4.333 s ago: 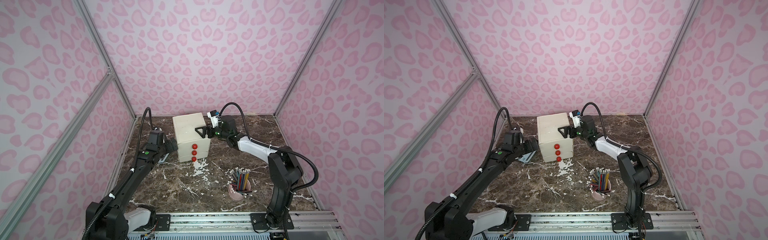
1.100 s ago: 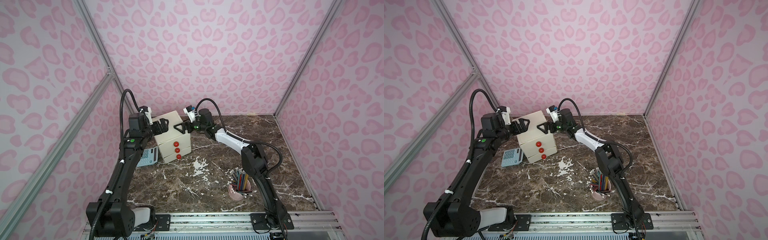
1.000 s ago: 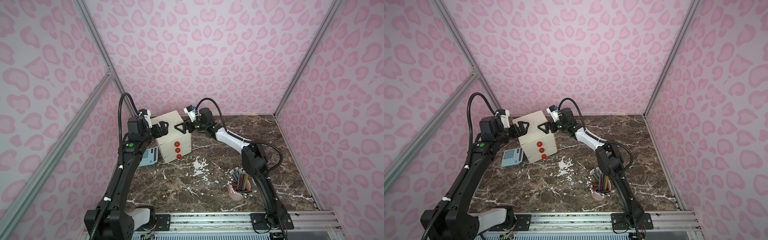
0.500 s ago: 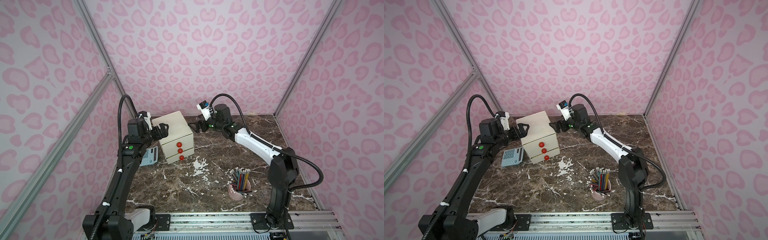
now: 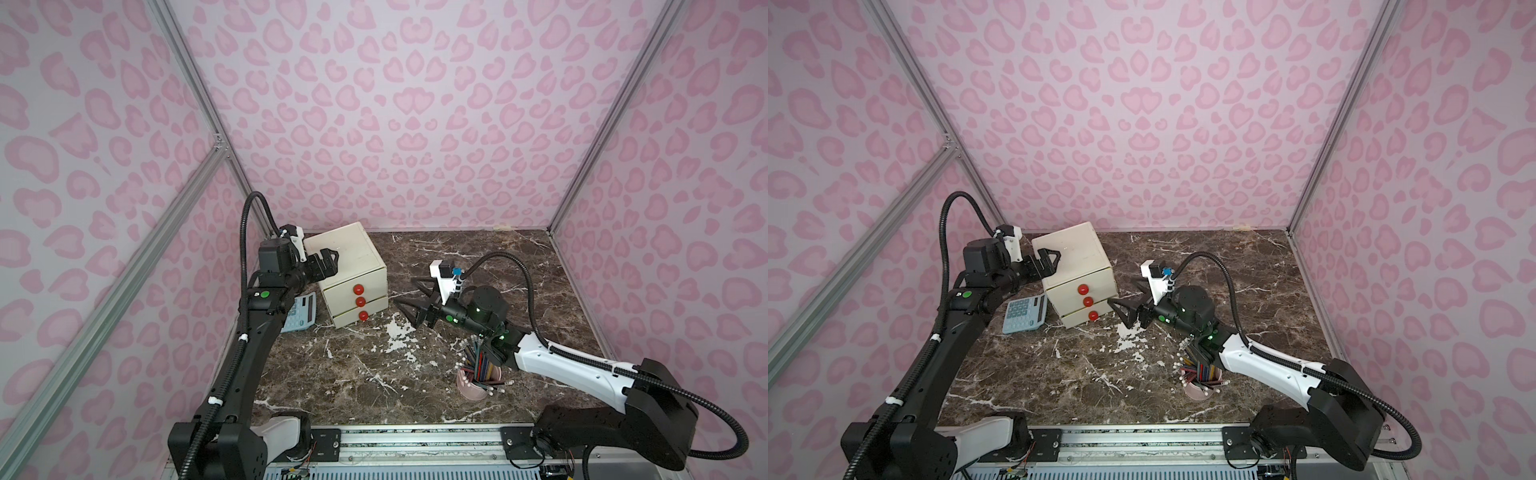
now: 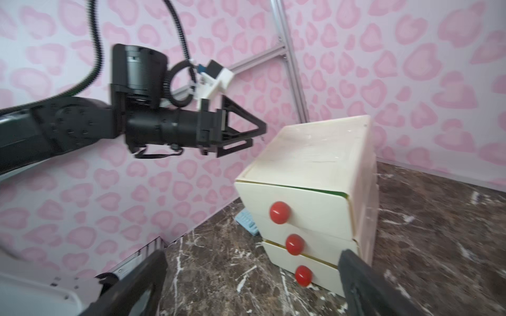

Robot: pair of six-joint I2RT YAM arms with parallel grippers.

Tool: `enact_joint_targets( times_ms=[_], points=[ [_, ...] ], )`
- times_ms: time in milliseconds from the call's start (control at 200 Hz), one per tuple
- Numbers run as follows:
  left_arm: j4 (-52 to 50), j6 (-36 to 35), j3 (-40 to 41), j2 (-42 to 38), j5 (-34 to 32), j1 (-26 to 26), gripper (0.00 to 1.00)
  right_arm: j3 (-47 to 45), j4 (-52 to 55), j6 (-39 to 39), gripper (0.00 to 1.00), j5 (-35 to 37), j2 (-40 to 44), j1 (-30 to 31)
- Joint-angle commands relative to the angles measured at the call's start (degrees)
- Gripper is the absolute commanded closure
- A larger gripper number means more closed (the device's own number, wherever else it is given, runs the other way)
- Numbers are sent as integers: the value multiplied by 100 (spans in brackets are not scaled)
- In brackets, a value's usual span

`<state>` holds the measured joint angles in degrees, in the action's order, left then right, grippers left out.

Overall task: Take the sponge out of the drawer
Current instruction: Open the drawer in the storage box.

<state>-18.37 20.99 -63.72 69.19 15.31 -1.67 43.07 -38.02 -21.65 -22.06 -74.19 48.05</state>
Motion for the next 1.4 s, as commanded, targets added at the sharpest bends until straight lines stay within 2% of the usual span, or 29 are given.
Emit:
enact_joint_targets(
  times_ms=[0,65,125,230,350,465,580,675,945,1180,1395],
  points=[
    [318,19,-120,114,281,0,3,182,-223,501,3,252,-113,199],
    [338,-2,-193,216,385,0,3,409,174,789,6,415,-362,257],
    [281,-43,-336,334,458,0,3,500,323,1051,16,571,-605,300],
    [87,-193,-672,595,534,0,3,805,707,1561,20,1042,-1011,433],
    [35,-231,-808,775,517,1,3,1640,1613,1945,28,1662,-1542,635],
    [101,-225,-799,871,471,0,3,2326,2329,1632,32,1927,-2034,731],
    [148,-198,-858,1034,441,0,3,2745,2715,1111,43,2009,-2427,758],
    [199,-174,-936,1201,446,0,3,2988,2958,898,45,2356,-2680,856],
    [193,-183,-1229,1631,387,-9,2,3440,3045,809,55,2817,-3198,1134],
    [229,-190,-1248,1747,376,-9,2,3729,2958,497,63,3607,-3455,1145],
    [229,-196,-1239,1775,403,-9,2,3845,2733,576,64,3808,-3582,1154]
  ],
)
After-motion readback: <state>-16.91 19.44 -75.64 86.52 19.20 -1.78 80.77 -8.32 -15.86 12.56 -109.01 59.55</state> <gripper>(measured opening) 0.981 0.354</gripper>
